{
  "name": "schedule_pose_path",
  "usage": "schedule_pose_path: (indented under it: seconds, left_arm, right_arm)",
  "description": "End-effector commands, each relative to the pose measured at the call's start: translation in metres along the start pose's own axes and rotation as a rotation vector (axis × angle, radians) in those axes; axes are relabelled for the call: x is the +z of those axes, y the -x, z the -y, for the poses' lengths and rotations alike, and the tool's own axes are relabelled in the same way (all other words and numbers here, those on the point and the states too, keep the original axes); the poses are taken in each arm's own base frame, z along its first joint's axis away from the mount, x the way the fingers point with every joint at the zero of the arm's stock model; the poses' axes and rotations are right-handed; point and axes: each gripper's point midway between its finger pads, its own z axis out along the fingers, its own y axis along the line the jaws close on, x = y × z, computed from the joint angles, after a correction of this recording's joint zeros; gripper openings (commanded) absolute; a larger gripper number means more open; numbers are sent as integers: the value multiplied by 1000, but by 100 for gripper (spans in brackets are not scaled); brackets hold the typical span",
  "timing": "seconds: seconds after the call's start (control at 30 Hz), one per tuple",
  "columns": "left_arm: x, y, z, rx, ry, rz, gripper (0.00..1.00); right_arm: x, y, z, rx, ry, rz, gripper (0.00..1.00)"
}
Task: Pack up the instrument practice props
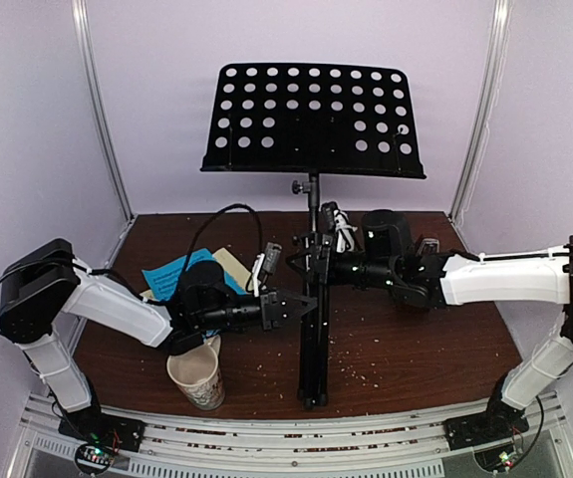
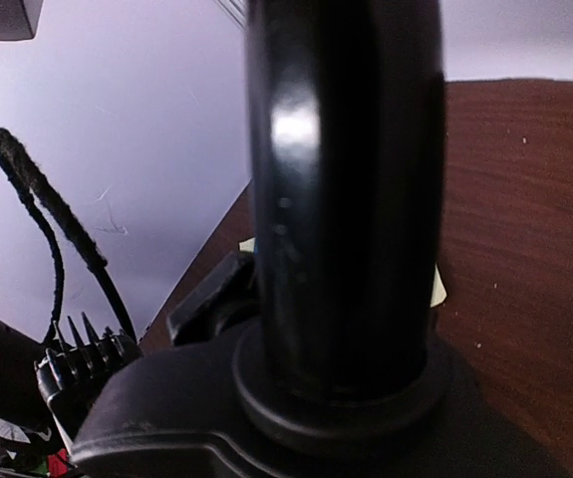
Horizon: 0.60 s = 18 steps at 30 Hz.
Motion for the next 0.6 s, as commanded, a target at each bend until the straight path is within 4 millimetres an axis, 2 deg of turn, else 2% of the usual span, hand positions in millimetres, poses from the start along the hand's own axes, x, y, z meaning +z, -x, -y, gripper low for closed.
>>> schedule_pose_path:
  seconds: [0.0, 0.37, 0.57]
  left_arm:
    - [-15, 34, 53, -37, -147, 127, 0]
    - [-14, 21, 34, -134, -99, 114, 0]
    - [-12, 7, 18, -170, -71, 93, 0]
  right_arm:
    - [-3, 38, 27, 20, -137, 150, 0]
    - [37, -9, 67, 122, -228, 16, 0]
    - [52, -39, 90, 203, -244, -38, 0]
